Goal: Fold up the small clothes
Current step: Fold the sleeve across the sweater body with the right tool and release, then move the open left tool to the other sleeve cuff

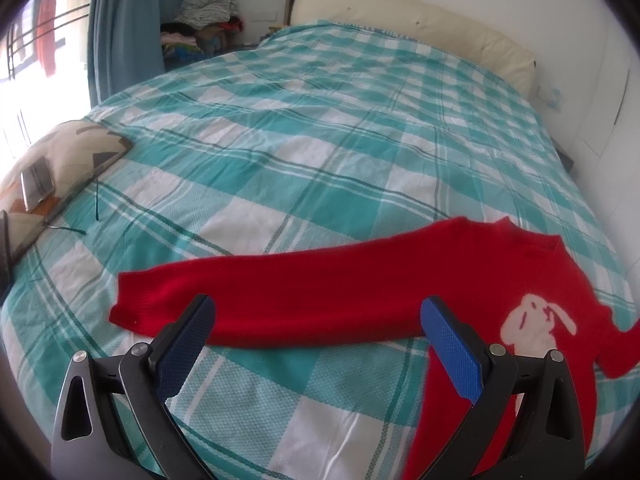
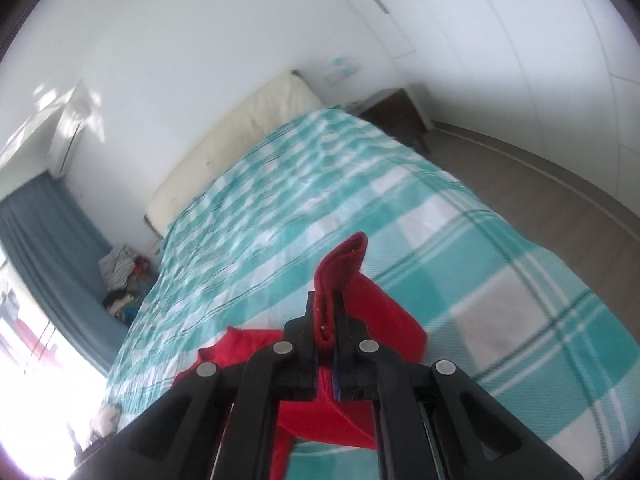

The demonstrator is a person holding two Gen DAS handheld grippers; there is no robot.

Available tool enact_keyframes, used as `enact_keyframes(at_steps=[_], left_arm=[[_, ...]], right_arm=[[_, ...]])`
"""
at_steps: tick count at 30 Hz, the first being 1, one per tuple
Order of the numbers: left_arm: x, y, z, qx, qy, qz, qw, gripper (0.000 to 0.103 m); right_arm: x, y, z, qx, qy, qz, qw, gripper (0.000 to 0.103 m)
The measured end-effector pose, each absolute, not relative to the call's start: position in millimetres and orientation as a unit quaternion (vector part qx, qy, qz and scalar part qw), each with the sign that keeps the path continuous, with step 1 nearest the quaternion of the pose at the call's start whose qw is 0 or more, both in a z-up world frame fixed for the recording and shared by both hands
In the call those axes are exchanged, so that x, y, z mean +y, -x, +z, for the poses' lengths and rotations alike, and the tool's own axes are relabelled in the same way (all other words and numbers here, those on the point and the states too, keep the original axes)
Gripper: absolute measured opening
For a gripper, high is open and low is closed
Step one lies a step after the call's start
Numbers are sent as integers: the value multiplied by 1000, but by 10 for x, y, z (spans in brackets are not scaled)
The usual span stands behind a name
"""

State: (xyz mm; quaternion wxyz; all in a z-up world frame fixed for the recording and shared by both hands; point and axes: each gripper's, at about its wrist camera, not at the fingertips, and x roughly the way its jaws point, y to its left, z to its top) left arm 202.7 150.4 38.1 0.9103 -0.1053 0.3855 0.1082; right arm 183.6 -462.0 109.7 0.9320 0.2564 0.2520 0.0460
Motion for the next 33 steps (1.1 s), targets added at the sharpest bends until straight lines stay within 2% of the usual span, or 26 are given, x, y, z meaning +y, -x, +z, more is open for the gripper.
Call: enact_keyframes(at_steps=[3, 6, 11, 13, 14, 15, 16, 18, 20, 24, 28, 33], left_arm=[[1512, -2013, 408, 380, 97, 113, 913, 102], [1565, -2016, 395, 384, 101, 115, 910, 102], [1667, -2019, 380, 389, 117, 119, 906, 102], [1696, -2017, 384, 389, 120, 122, 905, 102], [1707, -2015, 385, 388, 121, 123, 905, 102], [1715, -2014, 387, 388, 122, 124, 905, 102], [1721, -2013, 388, 388, 123, 124, 905, 102], [1728, -2013, 388, 388, 124, 123, 905, 102], [1728, -2012, 387, 388, 123, 124, 905, 102], [1722, -2011, 392, 387, 115, 126, 906, 102], [1640, -2000, 404, 383, 84, 136, 910, 102], [1459, -2023, 368, 379, 53, 144, 912, 102]], right_arm=[[-3713, -2229, 1290, 273, -198, 132, 932, 4], [-2900, -2513, 1237, 300, -161, 191, 921, 4], [-1926, -2737, 684, 352, -123, 241, 896, 5], [-1690, -2890, 327, 400, -139, 269, 865, 9], [-1596, -2963, 137, 428, -152, 286, 844, 21], [-1539, -2980, -5, 445, -166, 297, 828, 29], [-1505, -2936, -78, 448, -179, 306, 821, 39], [-1547, -2873, -134, 443, -194, 320, 815, 40], [-1720, -2774, -78, 433, -191, 312, 824, 50], [-2217, -2452, 116, 400, -123, 252, 873, 60], [-2759, -1970, 104, 392, -44, 184, 900, 61], [-3326, -1413, -75, 385, -2, 109, 916, 63]])
